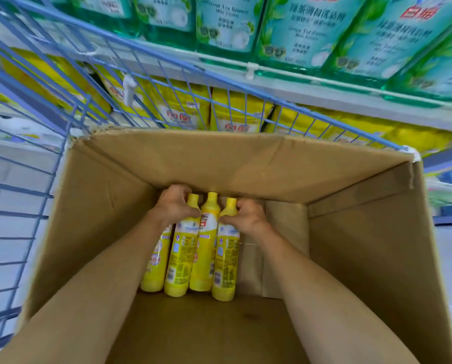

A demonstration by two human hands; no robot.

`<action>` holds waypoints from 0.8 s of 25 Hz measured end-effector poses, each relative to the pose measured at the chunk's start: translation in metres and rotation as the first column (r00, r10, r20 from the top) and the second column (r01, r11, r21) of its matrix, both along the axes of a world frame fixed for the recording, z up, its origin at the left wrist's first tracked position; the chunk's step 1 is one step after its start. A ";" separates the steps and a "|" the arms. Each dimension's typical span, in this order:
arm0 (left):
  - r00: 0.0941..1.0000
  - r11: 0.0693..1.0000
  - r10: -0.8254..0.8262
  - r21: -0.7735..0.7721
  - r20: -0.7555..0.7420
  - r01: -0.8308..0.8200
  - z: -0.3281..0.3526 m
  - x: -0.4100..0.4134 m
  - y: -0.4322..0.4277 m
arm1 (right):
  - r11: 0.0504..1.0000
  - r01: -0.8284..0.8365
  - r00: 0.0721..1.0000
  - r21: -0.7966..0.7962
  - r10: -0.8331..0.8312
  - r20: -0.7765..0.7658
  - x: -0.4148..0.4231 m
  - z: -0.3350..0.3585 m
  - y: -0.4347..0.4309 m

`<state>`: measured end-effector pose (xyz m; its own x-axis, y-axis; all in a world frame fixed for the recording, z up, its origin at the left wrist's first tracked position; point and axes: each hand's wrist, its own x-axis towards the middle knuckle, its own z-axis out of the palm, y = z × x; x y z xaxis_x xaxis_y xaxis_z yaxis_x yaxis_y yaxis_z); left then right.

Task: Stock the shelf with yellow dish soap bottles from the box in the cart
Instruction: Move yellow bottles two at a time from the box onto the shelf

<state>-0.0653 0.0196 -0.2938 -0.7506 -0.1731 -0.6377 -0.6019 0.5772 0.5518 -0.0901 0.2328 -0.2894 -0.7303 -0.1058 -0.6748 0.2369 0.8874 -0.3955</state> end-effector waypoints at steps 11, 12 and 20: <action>0.984 0.908 0.016 0.414 -0.175 0.059 0.108 0.036 0.008 | 0.962 -0.066 0.981 -0.263 0.014 -0.194 0.011 0.122 0.036; 0.979 0.896 0.008 0.436 -0.204 0.083 0.131 0.031 0.008 | 0.949 -0.017 0.977 -0.316 -0.051 -0.206 0.007 0.148 0.039; 0.936 0.913 0.146 0.409 -0.319 -0.003 0.174 0.047 0.040 | 0.991 -0.102 0.993 -0.086 0.096 -0.071 0.035 0.157 0.038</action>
<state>-0.0181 0.0598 -0.1193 -0.9262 -0.0237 -0.3763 -0.3715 0.2282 0.8999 -0.0551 0.2710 -0.1321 -0.7564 -0.2376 -0.6094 0.1198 0.8656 -0.4862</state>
